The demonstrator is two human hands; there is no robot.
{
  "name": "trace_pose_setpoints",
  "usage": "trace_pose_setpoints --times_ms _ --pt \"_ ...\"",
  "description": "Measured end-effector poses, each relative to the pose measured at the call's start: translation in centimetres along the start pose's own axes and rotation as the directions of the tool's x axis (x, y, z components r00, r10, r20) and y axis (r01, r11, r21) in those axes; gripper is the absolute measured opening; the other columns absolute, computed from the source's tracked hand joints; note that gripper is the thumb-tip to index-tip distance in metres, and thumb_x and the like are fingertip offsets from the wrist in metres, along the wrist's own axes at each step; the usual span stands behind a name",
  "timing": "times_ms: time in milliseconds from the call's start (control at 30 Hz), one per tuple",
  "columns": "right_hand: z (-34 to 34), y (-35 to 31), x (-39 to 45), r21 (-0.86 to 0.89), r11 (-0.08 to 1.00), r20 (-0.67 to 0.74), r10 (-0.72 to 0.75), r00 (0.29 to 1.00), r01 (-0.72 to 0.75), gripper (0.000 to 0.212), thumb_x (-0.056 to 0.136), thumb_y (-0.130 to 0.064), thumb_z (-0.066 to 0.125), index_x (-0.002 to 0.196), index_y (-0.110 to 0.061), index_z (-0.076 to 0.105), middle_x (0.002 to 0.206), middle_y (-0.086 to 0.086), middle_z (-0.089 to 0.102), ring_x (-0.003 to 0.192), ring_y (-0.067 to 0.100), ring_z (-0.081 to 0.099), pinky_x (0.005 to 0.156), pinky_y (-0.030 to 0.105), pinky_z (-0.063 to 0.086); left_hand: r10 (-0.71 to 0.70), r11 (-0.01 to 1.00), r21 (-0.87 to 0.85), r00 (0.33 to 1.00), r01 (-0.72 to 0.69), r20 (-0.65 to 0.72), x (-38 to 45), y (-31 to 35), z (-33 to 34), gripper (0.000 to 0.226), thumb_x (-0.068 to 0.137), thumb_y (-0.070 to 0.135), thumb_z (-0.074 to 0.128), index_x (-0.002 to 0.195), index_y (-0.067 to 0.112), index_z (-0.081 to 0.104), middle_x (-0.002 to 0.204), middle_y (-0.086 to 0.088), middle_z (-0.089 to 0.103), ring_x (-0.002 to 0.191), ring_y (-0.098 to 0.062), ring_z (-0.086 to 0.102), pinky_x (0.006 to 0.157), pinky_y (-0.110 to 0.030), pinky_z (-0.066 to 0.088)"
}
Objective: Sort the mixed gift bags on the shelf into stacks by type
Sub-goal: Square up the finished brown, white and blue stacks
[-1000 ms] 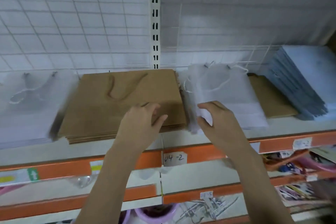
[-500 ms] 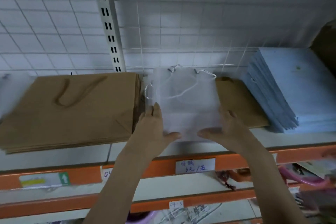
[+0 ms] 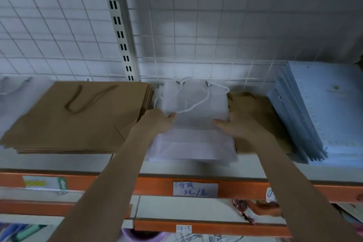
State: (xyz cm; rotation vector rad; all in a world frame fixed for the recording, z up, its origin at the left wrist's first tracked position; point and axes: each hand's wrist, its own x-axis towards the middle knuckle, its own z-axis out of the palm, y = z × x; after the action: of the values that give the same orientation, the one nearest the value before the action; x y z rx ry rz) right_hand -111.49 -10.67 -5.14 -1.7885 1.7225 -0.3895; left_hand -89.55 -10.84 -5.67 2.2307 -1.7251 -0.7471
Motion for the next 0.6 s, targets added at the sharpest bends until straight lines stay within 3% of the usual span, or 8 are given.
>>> trace_pose_setpoints --times_ms 67,167,400,533,600 --pt "0.2 -0.4 1.3 -0.022 0.999 0.021 0.024 0.999 -0.023 0.042 0.09 -0.042 0.051 0.103 -0.005 0.065 0.1 0.012 0.068 0.093 0.025 0.063 0.084 0.033 0.048 -0.021 0.999 -0.04 1.0 0.022 0.019 0.6 0.1 0.0 0.064 0.092 0.055 0.039 0.116 -0.002 0.057 0.114 -0.02 0.062 0.102 -0.031 0.06 0.069 -0.025 0.038" --pt "0.6 -0.9 2.7 -0.016 0.999 0.052 0.047 0.998 -0.046 0.04 0.085 -0.04 0.054 0.108 -0.009 0.065 0.108 0.01 0.067 0.099 0.024 0.062 0.091 0.036 0.05 -0.025 0.993 -0.118 0.999 0.028 0.028 1.1 0.4 -0.2 0.061 0.093 0.052 0.039 0.124 0.001 0.053 0.122 -0.017 0.058 0.11 -0.03 0.056 0.082 -0.027 0.041" --pt "1.8 -1.8 3.9 0.247 0.959 0.038 0.132 0.99 -0.138 0.036 0.072 -0.022 0.066 0.102 -0.002 0.067 0.107 0.015 0.068 0.1 0.029 0.063 0.095 0.042 0.049 -0.043 0.951 -0.3 0.993 0.073 0.106 2.1 1.2 -0.6 0.068 0.092 0.054 0.04 0.138 0.004 0.041 0.14 -0.01 0.046 0.126 -0.027 0.045 0.094 -0.027 0.035" --pt "2.2 -1.7 3.8 0.317 0.934 0.032 0.165 0.986 -0.167 0.025 0.075 -0.02 0.068 0.093 -0.003 0.069 0.092 0.009 0.068 0.09 0.025 0.064 0.084 0.032 0.049 -0.058 0.96 -0.268 0.995 0.077 0.081 2.5 1.2 -0.9 0.071 0.094 0.055 0.035 0.14 0.001 0.036 0.143 -0.014 0.042 0.129 -0.027 0.043 0.095 -0.026 0.034" --pt "1.9 -1.5 3.9 0.377 0.906 0.062 0.186 0.981 -0.195 0.028 0.065 -0.025 0.073 0.088 -0.009 0.07 0.096 0.008 0.07 0.09 0.023 0.066 0.089 0.033 0.052 -0.067 0.963 -0.254 0.993 0.091 0.102 2.6 1.3 -1.2 0.074 0.094 0.056 0.033 0.142 0.0 0.031 0.146 -0.015 0.038 0.13 -0.029 0.04 0.097 -0.03 0.035"
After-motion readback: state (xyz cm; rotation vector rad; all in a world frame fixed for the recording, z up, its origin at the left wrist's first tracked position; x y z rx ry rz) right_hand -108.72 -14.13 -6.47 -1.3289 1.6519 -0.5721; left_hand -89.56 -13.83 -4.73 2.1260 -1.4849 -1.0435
